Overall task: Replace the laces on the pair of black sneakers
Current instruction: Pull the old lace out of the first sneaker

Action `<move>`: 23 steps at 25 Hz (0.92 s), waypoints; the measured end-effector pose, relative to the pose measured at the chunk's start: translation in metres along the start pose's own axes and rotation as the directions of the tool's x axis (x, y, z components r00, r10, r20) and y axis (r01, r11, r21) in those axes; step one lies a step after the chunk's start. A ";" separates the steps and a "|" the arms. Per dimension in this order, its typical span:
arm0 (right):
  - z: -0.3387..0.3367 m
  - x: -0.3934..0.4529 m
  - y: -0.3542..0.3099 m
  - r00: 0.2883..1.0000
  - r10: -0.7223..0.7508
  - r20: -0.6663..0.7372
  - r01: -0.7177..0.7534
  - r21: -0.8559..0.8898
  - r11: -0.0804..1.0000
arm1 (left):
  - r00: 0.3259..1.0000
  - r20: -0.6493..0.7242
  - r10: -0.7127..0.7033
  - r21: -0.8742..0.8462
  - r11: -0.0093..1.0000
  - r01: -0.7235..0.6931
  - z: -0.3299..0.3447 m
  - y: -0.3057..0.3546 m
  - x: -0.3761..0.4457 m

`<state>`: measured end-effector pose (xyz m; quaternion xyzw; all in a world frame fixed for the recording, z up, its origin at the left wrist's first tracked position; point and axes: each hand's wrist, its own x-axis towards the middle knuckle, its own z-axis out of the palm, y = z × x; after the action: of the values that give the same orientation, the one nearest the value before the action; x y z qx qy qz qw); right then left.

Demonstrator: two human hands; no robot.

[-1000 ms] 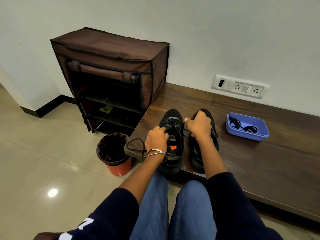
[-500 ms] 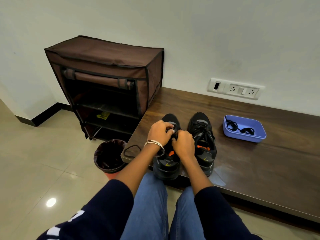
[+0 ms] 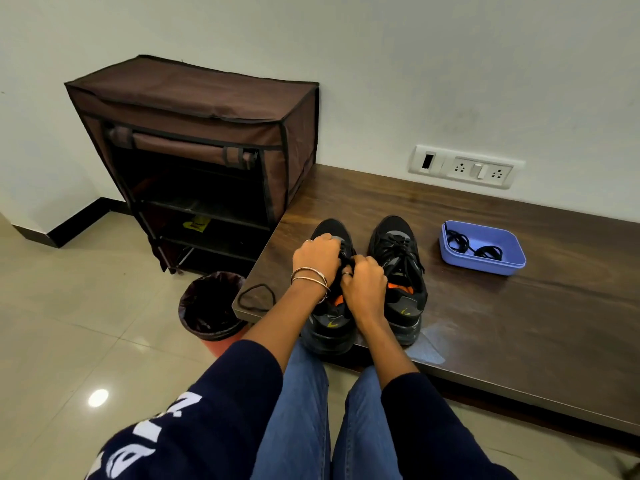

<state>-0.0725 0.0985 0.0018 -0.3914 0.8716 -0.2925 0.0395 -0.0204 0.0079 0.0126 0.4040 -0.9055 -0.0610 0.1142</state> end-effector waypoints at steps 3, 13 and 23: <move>0.000 0.000 -0.003 0.999 0.030 0.022 -0.029 -0.039 0.999 | 0.998 -0.034 0.052 0.041 0.998 -0.050 -0.002 0.002 0.005; -0.011 -0.007 -0.017 0.978 0.118 0.172 -0.095 -0.134 0.986 | 0.739 0.299 -0.604 -0.801 0.263 0.538 0.007 -0.028 0.012; -0.004 -0.007 -0.016 0.973 0.159 0.168 -0.137 -0.136 0.981 | 0.997 0.061 0.044 0.188 0.981 -0.055 -0.023 0.006 0.006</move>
<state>-0.0582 0.0975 0.0129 -0.3516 0.9078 -0.1981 0.1146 -0.0227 0.0073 0.0366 0.3884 -0.9199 0.0172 0.0512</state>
